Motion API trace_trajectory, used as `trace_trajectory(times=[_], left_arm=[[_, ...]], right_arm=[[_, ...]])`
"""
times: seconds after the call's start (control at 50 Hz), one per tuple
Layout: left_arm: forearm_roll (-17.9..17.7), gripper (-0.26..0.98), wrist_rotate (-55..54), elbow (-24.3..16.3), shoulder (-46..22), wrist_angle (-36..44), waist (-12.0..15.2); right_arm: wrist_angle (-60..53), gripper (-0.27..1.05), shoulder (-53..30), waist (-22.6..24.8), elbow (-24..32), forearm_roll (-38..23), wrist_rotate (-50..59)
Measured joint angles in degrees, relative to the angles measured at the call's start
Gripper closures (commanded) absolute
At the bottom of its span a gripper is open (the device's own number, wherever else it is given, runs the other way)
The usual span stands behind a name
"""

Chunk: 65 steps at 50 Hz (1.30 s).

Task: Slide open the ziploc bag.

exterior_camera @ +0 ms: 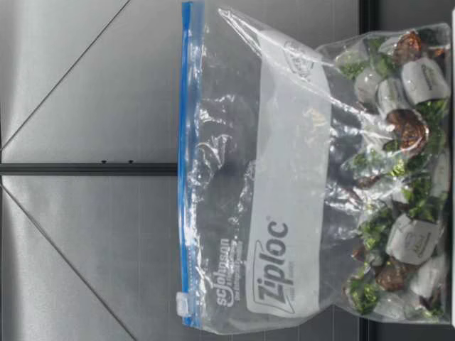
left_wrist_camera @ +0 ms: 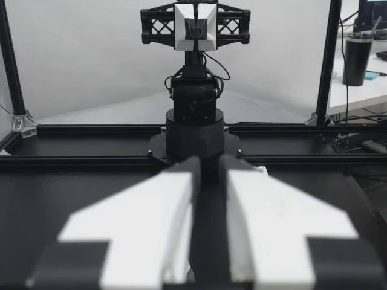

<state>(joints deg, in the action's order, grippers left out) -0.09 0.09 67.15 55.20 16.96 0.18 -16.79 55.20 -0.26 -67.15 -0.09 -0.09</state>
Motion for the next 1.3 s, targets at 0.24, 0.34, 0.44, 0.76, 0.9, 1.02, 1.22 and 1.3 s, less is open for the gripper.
trace_trajectory(times=[0.24,0.34,0.44,0.76,0.9,1.02,1.22,1.3], left_arm=[[-1.05,0.88,-0.18,0.18,-4.22,0.00,0.00],[-1.05,0.88,0.88,0.79,-5.54,0.00,0.44],[-0.88,0.88,1.14,2.72,-7.38,0.26,3.43],[-1.14,0.87,0.53,8.79,-17.05,7.73,9.93],[-1.58,0.84,-0.26,8.79,-21.53,10.11,9.93],[-1.67,0.74,-0.53,8.70,-25.40,12.30,9.93],[-1.67,0.48,-1.14,7.65,-30.41,15.91,9.93],[-1.67,0.40,-2.20,7.12,-31.90,16.96,9.76]], right_arm=[[-2.02,0.94,-1.14,-0.09,-0.18,0.00,0.00],[-4.31,0.94,-2.55,-0.18,-0.18,-0.09,0.00],[-6.15,0.94,-4.75,-0.70,-0.18,0.00,0.00],[-8.09,0.94,-19.34,-3.16,4.83,-0.09,-0.35],[-8.09,0.94,-26.81,-3.87,9.58,0.00,-0.44],[-7.82,0.89,-32.87,-4.48,14.06,0.00,-0.62],[-5.36,0.67,-41.04,-5.54,21.01,-0.88,-0.62],[-3.78,0.54,-43.68,-6.06,23.64,-1.41,-0.62]])
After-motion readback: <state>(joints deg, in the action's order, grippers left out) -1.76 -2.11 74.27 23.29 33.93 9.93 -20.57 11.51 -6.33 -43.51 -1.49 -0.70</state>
